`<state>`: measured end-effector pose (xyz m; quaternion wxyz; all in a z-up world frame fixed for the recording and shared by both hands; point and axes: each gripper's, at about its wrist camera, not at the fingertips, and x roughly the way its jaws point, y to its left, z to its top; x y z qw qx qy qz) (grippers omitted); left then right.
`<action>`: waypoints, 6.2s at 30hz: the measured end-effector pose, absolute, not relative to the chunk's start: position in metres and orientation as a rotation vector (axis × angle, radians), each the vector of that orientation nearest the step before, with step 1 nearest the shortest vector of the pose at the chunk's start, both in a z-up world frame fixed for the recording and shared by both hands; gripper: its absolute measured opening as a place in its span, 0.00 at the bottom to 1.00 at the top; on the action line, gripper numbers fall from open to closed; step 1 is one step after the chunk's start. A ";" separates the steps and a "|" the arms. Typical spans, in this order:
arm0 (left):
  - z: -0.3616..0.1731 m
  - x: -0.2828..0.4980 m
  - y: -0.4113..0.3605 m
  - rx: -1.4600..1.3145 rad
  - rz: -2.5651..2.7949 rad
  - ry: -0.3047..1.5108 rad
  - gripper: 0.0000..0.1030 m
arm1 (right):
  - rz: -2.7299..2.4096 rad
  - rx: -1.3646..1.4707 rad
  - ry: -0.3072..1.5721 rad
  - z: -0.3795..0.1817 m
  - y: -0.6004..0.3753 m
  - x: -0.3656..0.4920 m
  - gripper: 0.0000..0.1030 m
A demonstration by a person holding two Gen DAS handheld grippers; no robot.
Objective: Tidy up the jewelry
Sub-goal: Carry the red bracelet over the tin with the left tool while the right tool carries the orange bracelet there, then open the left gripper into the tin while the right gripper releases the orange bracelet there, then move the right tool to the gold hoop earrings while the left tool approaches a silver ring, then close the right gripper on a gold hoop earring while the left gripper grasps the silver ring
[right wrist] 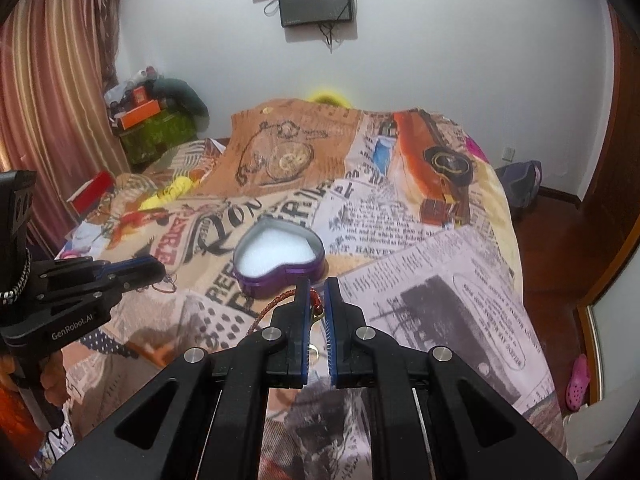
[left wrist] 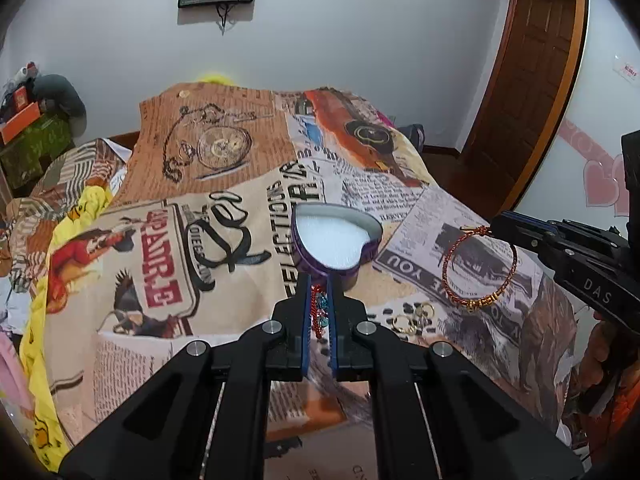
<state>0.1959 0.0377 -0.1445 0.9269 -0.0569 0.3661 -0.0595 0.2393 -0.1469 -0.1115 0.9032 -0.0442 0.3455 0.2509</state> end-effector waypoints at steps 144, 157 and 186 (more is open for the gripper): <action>-0.223 0.213 0.017 -0.083 -0.247 0.980 0.34 | 0.546 -0.206 1.002 -0.196 -0.144 0.249 0.39; -0.226 0.212 0.029 -0.156 -0.247 0.964 0.20 | 0.546 -0.237 0.952 -0.202 -0.131 0.260 0.39; -0.166 0.203 0.037 -0.114 -0.174 0.826 0.20 | 0.550 -0.183 0.824 -0.156 -0.140 0.248 0.16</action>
